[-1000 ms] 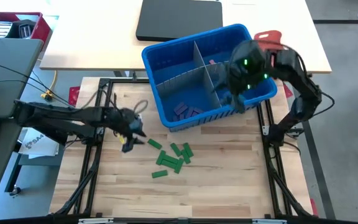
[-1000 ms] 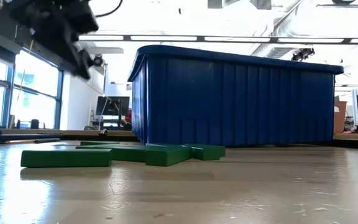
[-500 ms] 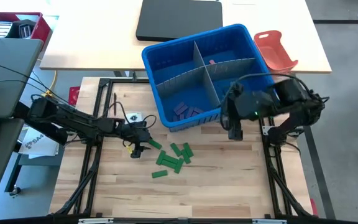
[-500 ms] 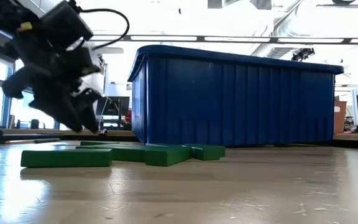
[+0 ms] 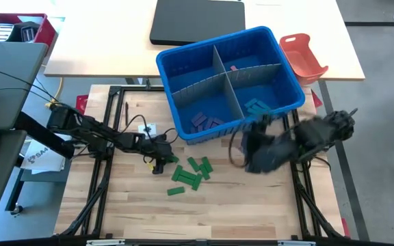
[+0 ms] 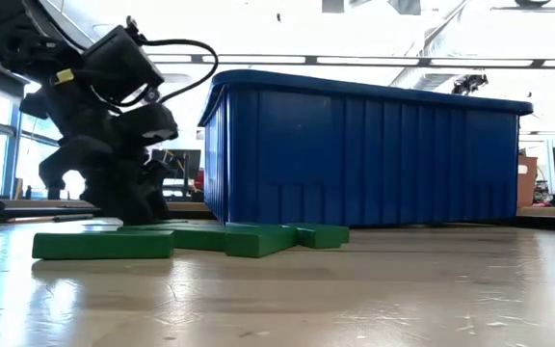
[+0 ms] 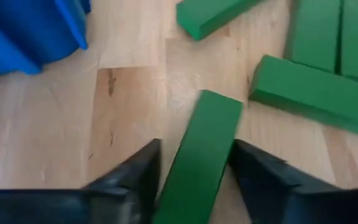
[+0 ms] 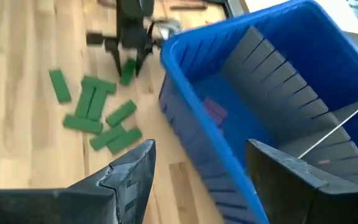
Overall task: Sort blocks
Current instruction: Put the green block into the blue bin
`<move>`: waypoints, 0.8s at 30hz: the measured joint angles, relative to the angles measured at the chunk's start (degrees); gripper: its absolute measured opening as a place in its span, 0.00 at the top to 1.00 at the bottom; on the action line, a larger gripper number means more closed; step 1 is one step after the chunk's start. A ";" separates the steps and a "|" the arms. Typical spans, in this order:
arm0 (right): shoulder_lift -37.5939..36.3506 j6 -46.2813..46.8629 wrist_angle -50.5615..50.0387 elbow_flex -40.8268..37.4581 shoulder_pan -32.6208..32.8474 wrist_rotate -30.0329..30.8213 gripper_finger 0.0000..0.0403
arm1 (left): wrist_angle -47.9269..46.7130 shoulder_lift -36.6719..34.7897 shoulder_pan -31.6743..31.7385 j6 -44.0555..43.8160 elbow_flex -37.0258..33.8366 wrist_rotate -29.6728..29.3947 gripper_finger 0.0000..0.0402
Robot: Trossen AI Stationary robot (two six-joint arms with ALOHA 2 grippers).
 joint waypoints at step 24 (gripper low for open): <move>-0.27 -28.96 37.48 -31.02 -12.94 -3.77 0.40 | -22.57 -28.27 -27.08 -26.49 7.87 -43.21 0.78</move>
